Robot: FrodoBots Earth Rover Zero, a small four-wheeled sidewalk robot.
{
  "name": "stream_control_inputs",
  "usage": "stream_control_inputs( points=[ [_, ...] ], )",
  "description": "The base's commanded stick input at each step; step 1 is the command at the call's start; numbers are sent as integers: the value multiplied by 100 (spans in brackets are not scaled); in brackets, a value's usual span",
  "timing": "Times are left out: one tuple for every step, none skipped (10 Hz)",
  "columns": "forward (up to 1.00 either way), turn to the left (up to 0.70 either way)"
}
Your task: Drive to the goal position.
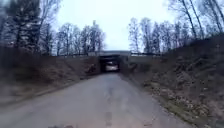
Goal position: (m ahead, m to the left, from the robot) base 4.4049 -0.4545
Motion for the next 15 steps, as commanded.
stream_control_inputs(
  points=[
    [100,33],
    [100,35],
    [100,0],
    [100,0],
    [100,0],
    [100,0],
    [100,0],
    [100,0],
    [100,0],
    [100,0],
    [100,0],
    [100,0],
    [100,0],
    [100,0],
    [100,0]
  ],
)
